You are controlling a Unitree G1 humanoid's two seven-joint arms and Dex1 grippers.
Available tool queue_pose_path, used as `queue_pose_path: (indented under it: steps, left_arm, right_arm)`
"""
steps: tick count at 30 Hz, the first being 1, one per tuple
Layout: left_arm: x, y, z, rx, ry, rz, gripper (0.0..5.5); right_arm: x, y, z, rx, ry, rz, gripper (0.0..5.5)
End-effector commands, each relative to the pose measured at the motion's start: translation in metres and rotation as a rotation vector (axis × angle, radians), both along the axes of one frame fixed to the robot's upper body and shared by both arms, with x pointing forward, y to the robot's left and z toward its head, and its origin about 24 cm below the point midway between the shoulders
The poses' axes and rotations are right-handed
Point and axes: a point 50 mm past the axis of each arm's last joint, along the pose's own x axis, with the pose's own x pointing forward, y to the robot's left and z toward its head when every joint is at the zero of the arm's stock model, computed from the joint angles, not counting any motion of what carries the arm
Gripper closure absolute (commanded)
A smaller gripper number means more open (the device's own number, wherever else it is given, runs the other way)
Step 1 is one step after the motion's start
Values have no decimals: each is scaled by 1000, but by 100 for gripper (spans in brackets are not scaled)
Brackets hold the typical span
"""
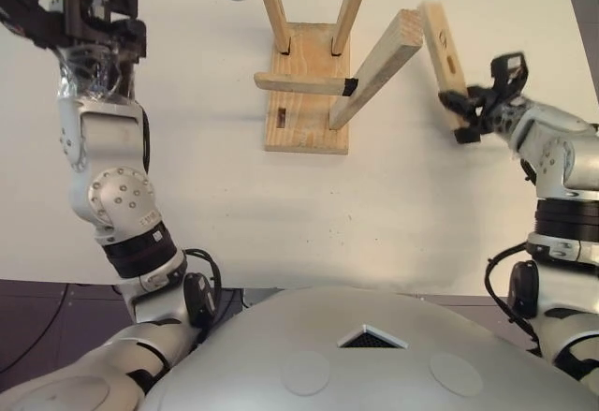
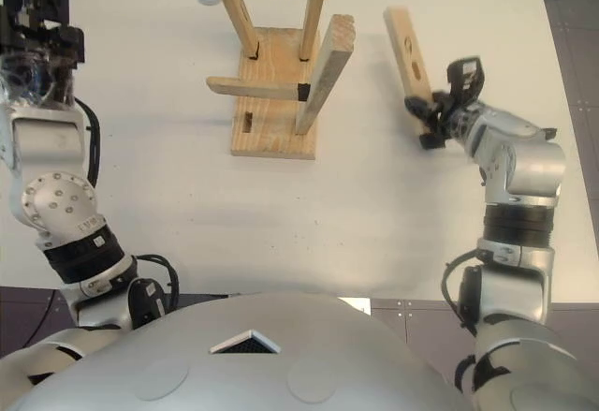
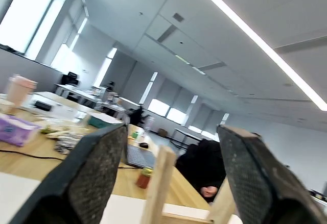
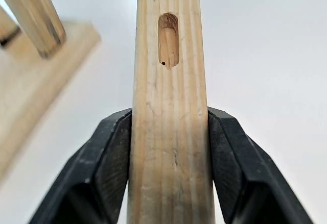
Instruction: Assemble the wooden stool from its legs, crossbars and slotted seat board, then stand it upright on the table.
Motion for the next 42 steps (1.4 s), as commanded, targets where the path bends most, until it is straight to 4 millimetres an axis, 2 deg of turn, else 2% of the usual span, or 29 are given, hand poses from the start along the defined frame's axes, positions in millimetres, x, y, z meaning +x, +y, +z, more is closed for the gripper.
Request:
queue_pose_path:
  steps: [1, 4, 6, 8, 11, 15, 21, 28, 39, 42]
  left_arm:
    - [-1, -32, 47, 28, -123, -440, 174]
    - [3, -50, 87, 65, -210, -690, 127]
    - [10, -59, 108, 68, -258, -775, 97]
    - [18, -65, 121, 74, -276, -830, 70]
    - [29, -76, 129, 85, -264, -897, 31]
    - [32, -77, 130, 113, -261, -930, 31]
    - [29, -76, 133, 108, -272, -977, 31]
    - [24, -69, 131, 98, -288, -985, 141]
    - [22, -68, 120, 52, -280, -964, 317]
    - [23, -67, 122, 50, -290, -962, 329]
  right_arm:
    - [22, 27, 99, 196, -420, 235, 347]
    - [12, 48, 152, 327, -605, 463, 348]
    - [0, 64, 170, 394, -659, 623, 348]
    - [-12, 78, 180, 464, -679, 765, 348]
    - [-24, 88, 179, 528, -671, 901, 348]
    - [-24, 99, 165, 529, -634, 965, 348]
    - [-20, 102, 153, 477, -591, 1032, 348]
    - [-12, 103, 147, 416, -556, 1084, 348]
    - [-15, 106, 144, 398, -495, 1155, 348]
    - [-13, 107, 147, 410, -501, 1155, 348]
